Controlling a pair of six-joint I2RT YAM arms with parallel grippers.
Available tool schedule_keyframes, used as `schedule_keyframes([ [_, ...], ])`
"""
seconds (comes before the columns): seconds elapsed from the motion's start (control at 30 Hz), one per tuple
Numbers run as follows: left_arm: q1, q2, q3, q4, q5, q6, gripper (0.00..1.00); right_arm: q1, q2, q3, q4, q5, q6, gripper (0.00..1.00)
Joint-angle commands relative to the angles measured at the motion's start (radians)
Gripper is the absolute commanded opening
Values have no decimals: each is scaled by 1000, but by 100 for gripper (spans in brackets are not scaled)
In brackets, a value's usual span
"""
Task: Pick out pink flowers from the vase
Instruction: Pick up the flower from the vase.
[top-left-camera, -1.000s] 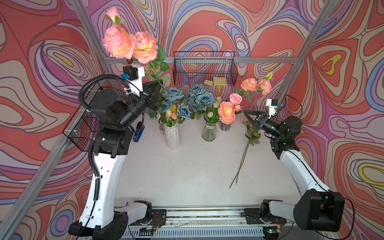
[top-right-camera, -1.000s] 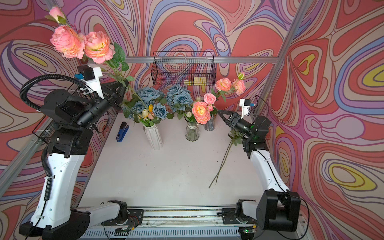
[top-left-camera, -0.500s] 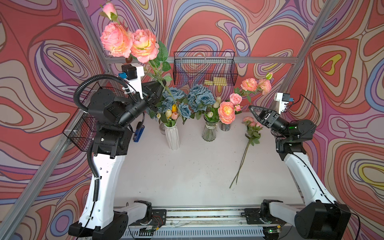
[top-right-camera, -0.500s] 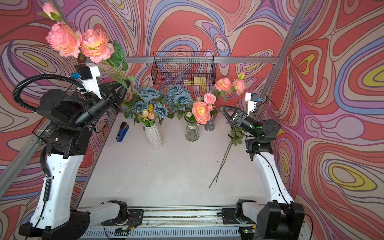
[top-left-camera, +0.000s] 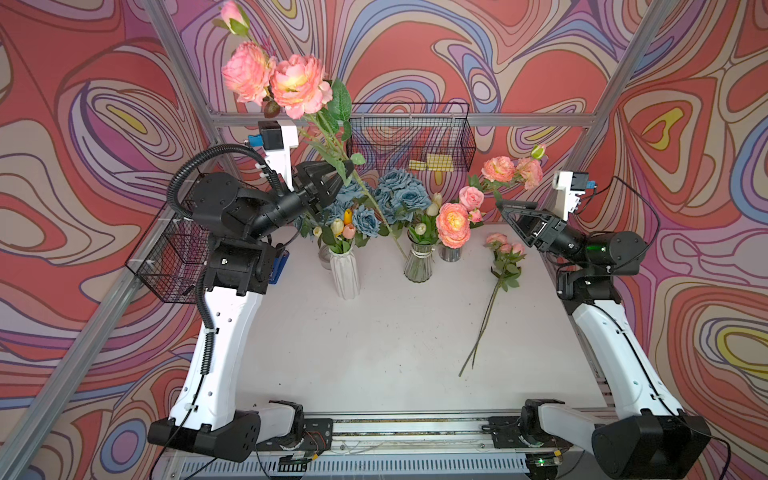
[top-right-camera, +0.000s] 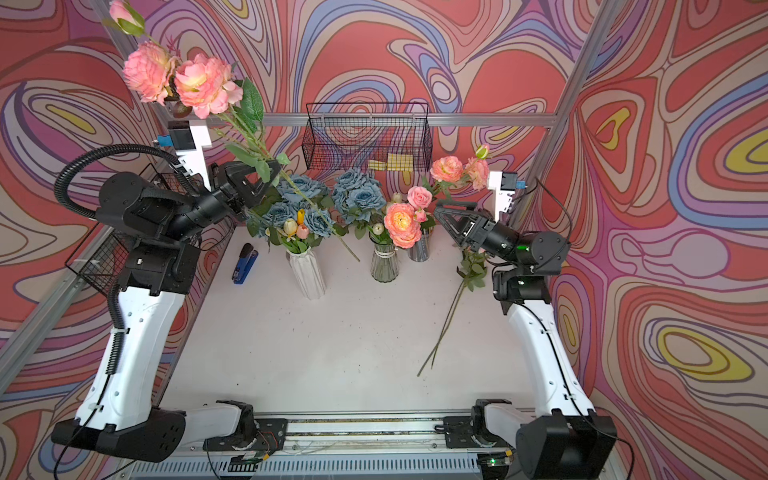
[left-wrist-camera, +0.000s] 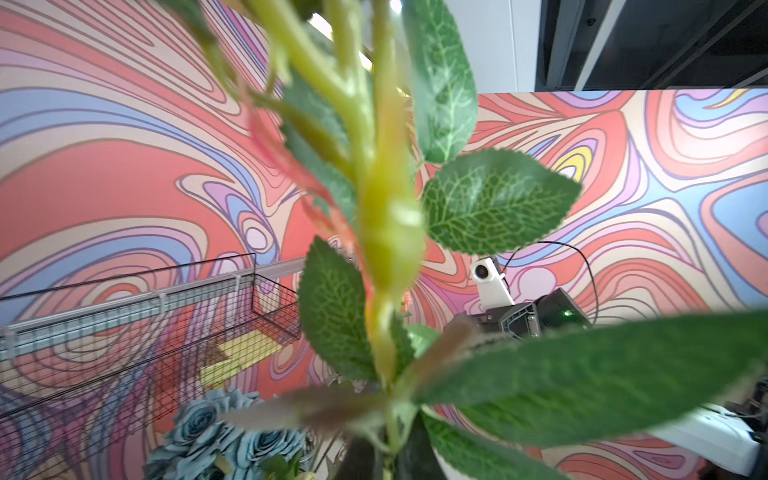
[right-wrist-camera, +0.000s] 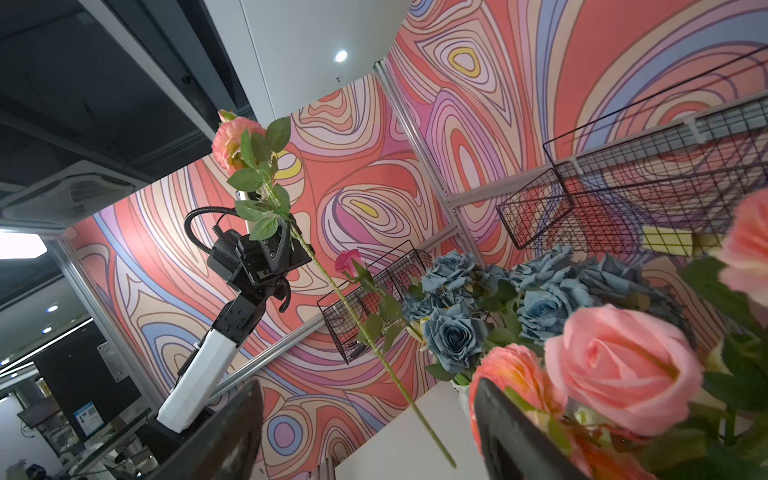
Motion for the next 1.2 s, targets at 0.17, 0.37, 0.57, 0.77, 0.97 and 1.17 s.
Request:
schedule_keyframes([
  [0.17,-3,40,-16,224,175,-241,0,174,56,165,-340,-13,-309,79],
  [0.37,-44,89,-2,274,242,-341,0,250,103,206,-375,2,-340,75],
  [0.57,-124,91,-11,128,221,-215,0,334,134,271,-554,45,-481,74],
  [0.77,-197,51,-69,-54,79,-28,0,388,145,285,-692,102,-591,73],
  [0.97,-228,41,-106,-89,21,-15,0,440,150,273,-737,132,-628,73],
  [1.17,-234,22,-147,-104,-1,-4,0,471,154,245,-711,129,-615,70],
])
